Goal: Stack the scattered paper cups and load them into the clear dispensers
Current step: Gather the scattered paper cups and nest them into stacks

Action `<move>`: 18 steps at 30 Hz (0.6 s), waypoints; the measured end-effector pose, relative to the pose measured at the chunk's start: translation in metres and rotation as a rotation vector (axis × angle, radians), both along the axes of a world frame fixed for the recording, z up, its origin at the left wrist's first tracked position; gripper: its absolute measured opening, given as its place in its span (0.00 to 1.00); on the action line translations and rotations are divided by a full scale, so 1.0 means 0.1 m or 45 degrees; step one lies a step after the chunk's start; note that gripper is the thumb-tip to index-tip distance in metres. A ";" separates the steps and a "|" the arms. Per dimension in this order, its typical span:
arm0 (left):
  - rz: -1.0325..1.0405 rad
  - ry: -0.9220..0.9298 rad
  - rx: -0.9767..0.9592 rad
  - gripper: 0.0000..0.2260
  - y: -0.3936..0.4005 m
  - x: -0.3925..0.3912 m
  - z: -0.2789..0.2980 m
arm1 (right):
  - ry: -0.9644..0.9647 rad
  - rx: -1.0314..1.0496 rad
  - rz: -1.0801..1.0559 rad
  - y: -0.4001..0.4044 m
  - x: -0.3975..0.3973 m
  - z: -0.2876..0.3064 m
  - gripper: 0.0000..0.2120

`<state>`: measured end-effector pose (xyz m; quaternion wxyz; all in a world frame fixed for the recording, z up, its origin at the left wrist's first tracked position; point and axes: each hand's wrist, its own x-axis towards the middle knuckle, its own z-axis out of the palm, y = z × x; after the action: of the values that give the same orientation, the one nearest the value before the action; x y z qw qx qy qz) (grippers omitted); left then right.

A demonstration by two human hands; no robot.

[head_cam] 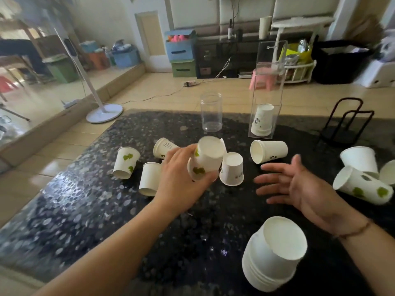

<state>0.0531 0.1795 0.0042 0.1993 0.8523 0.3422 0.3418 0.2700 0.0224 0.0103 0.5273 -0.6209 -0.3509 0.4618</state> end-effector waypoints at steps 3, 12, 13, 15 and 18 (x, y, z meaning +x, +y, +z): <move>-0.178 -0.440 -0.501 0.24 -0.35 0.02 0.38 | 0.105 0.075 -0.142 -0.21 -0.05 0.29 0.33; -0.467 -0.367 -0.428 0.27 -1.28 0.09 0.58 | -0.269 0.378 -0.099 -0.99 -0.68 0.64 0.25; -0.459 -0.304 -0.408 0.27 -1.33 0.09 0.52 | -0.338 0.334 -0.091 -1.03 -0.73 0.60 0.26; -0.441 -0.185 -0.416 0.27 -1.41 0.05 0.41 | -0.424 0.213 -0.059 -1.10 -0.77 0.49 0.25; -0.403 -0.056 -0.426 0.27 -1.50 -0.01 0.19 | -0.443 0.025 0.009 -1.18 -0.83 0.33 0.20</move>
<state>0.0517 0.0293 0.0232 0.3963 0.8428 0.2516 0.2633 0.1871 -0.0955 0.0429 0.4630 -0.6850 -0.4436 0.3460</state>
